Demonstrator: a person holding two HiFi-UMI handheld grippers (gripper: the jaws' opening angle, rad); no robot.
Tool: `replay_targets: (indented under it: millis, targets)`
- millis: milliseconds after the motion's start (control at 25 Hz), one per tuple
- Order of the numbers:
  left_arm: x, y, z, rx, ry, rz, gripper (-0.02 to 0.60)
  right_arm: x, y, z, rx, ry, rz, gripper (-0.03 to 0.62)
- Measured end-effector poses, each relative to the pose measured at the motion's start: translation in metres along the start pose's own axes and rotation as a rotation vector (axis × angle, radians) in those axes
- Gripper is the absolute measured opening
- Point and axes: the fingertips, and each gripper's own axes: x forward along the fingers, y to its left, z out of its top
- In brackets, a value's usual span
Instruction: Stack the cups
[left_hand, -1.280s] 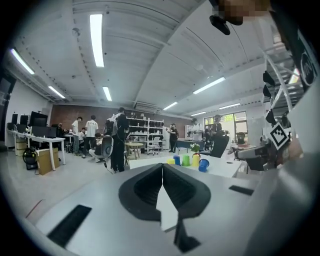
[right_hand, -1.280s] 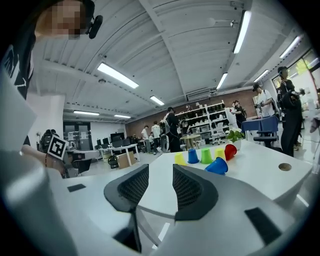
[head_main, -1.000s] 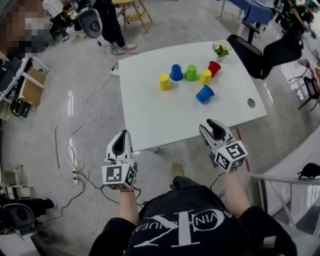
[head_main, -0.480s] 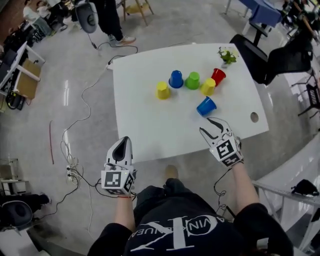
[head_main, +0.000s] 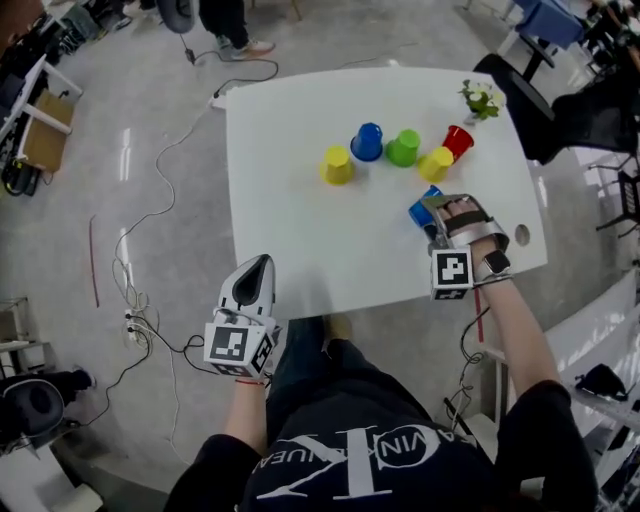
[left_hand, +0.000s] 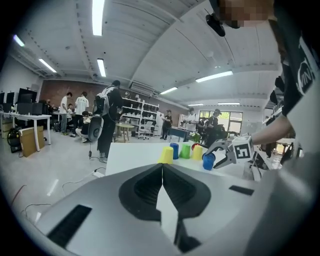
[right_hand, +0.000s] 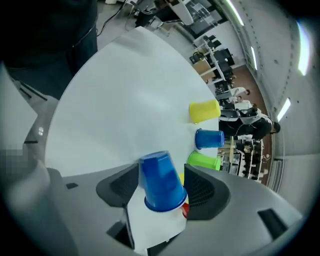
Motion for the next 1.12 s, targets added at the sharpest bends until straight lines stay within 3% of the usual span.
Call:
replay_targets:
  millis: [160, 320, 400, 560, 680, 760, 920, 1120]
  targets:
    - [0.017, 0.013, 0.01, -0.004, -0.011, -0.023, 0.005, 0.015, 0.003, 0.008, -0.087, 0.037, 0.061, 0.291]
    - [0.029, 0.024, 0.022, 0.026, -0.018, -0.046, 0.005, 0.015, -0.005, 0.015, -0.025, 0.007, 0.057, 0.23]
    - [0.03, 0.035, 0.023, 0.026, -0.019, -0.032, 0.005, 0.007, -0.018, 0.029, 0.111, -0.065, 0.036, 0.23]
    - [0.026, 0.055, 0.018, -0.002, -0.009, 0.008, 0.005, -0.017, -0.053, 0.085, 0.536, -0.338, 0.024, 0.23]
    - [0.023, 0.063, 0.018, -0.005, -0.01, 0.019, 0.005, -0.031, -0.081, 0.134, 0.837, -0.579, 0.083, 0.23]
    - [0.022, 0.065, 0.019, -0.003, -0.012, 0.018, 0.005, -0.032, -0.096, 0.162, 0.98, -0.692, 0.128, 0.23]
    - [0.019, 0.068, 0.017, -0.013, -0.014, 0.018, 0.005, -0.029, -0.12, 0.209, 1.115, -0.84, 0.155, 0.233]
    - [0.015, 0.078, 0.007, -0.038, -0.001, 0.033, 0.005, -0.019, -0.12, 0.244, 1.136, -0.913, 0.185, 0.233]
